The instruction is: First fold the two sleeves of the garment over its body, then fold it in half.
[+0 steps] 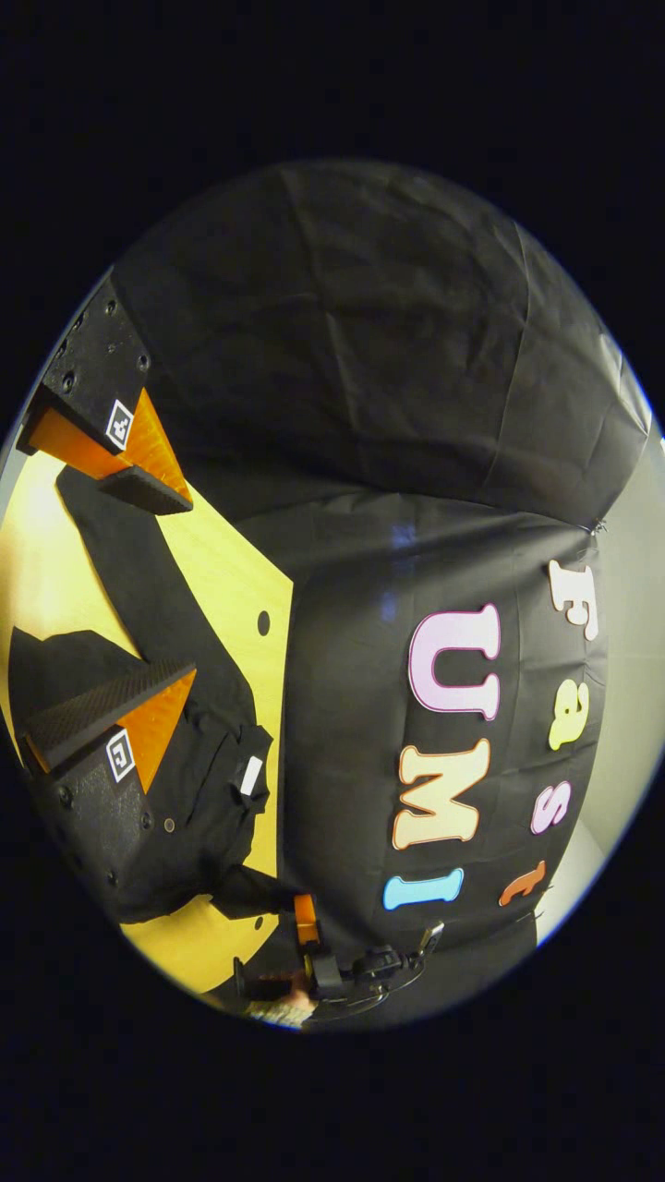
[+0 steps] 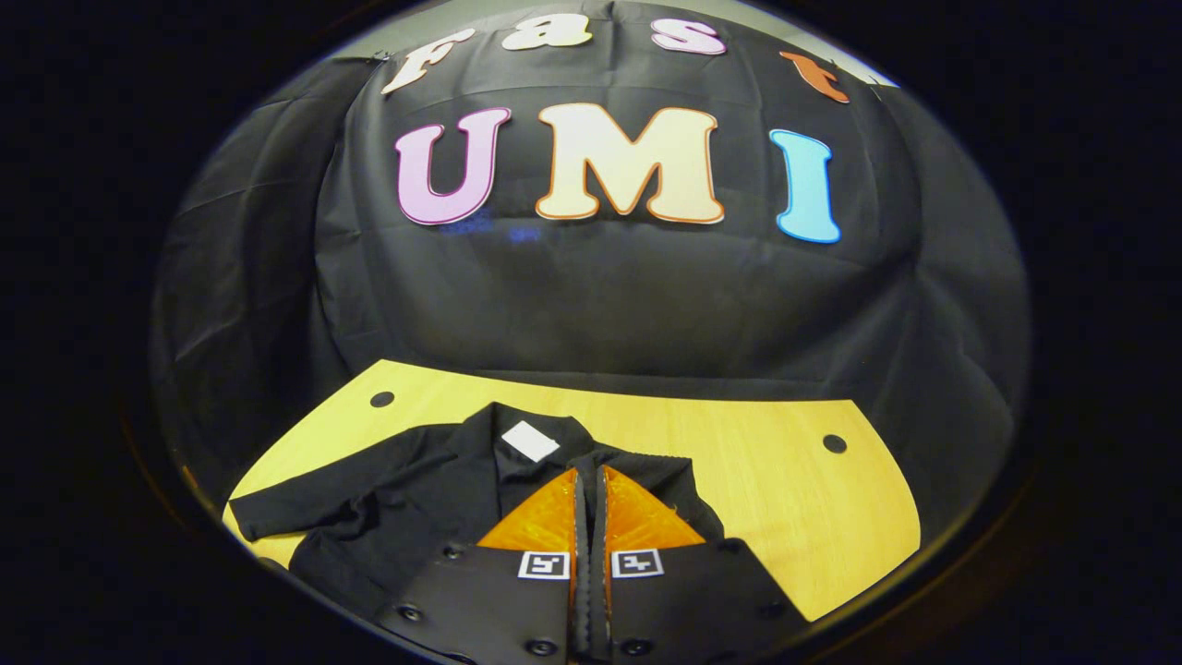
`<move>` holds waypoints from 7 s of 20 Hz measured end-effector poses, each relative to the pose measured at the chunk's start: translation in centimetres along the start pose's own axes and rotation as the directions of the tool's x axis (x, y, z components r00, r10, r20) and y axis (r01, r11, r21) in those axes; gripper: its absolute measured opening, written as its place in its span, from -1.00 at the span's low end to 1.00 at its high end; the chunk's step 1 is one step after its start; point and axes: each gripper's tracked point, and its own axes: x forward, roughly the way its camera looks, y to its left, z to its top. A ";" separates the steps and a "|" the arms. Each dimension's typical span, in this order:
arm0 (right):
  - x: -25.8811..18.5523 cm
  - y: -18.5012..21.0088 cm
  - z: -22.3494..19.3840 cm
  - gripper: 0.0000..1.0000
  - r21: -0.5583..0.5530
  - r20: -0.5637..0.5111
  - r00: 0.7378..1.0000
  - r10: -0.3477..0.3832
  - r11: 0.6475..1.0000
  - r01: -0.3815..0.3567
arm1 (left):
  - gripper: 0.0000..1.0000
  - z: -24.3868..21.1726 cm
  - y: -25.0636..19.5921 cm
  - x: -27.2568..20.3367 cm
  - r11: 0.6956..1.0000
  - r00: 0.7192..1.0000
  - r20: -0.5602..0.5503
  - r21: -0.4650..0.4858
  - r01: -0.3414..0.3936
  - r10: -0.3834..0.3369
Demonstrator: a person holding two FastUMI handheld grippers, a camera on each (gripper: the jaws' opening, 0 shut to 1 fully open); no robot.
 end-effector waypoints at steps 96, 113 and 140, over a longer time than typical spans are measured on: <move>-16.2 -5.5 -7.6 0.97 0.200 0.065 0.968 -0.241 0.954 0.224 | -0.95 -20.0 7.5 4.7 0.995 0.836 -0.546 0.101 -0.003 0.058; -18.7 -7.4 -11.0 0.96 0.206 0.024 0.965 -0.262 0.946 0.252 | -1.00 -16.8 0.6 4.9 0.994 0.859 -0.503 -0.022 0.104 -0.100; -18.8 -12.0 -15.7 0.99 0.225 -0.074 0.971 -0.229 0.944 0.240 | -1.00 1.3 -26.0 12.8 0.890 0.878 -0.172 0.012 0.456 -0.447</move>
